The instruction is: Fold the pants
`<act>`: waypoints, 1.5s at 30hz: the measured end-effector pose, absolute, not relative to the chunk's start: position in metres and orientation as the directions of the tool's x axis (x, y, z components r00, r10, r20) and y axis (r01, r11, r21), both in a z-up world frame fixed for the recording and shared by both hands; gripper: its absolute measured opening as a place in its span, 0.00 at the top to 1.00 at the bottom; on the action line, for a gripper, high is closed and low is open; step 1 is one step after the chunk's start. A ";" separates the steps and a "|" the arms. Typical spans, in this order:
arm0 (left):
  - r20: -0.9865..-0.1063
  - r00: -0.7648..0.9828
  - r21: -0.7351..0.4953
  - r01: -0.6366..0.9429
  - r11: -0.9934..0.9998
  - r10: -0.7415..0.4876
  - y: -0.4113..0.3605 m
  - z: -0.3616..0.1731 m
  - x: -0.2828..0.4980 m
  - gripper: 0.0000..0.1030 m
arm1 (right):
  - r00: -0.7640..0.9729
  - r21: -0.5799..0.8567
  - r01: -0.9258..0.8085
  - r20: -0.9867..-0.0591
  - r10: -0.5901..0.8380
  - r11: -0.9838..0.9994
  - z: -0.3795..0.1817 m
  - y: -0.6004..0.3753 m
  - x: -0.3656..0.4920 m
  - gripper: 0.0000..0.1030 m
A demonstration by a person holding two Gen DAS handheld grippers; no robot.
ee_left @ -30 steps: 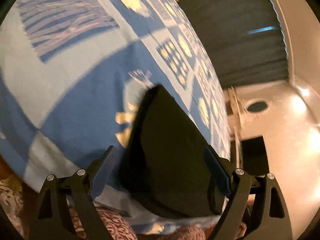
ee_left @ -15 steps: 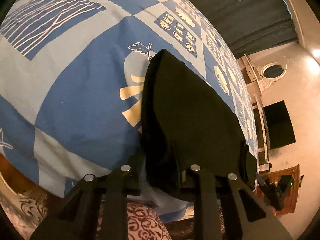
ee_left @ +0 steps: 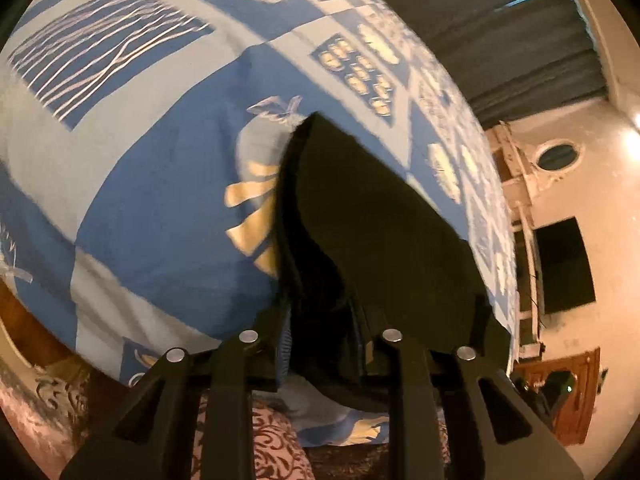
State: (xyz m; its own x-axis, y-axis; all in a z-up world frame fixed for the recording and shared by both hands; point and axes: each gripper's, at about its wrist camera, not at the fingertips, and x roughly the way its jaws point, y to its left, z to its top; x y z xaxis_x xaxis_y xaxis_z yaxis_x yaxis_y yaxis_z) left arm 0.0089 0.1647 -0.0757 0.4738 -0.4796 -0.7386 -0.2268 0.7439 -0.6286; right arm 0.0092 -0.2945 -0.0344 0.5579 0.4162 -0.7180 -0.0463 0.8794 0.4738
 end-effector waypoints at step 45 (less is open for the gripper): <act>-0.758 0.321 -0.335 0.555 0.762 -0.568 -0.243 -0.018 0.005 0.56 | 0.630 0.785 0.130 -0.538 0.561 0.606 -0.043 -0.420 -0.010 0.18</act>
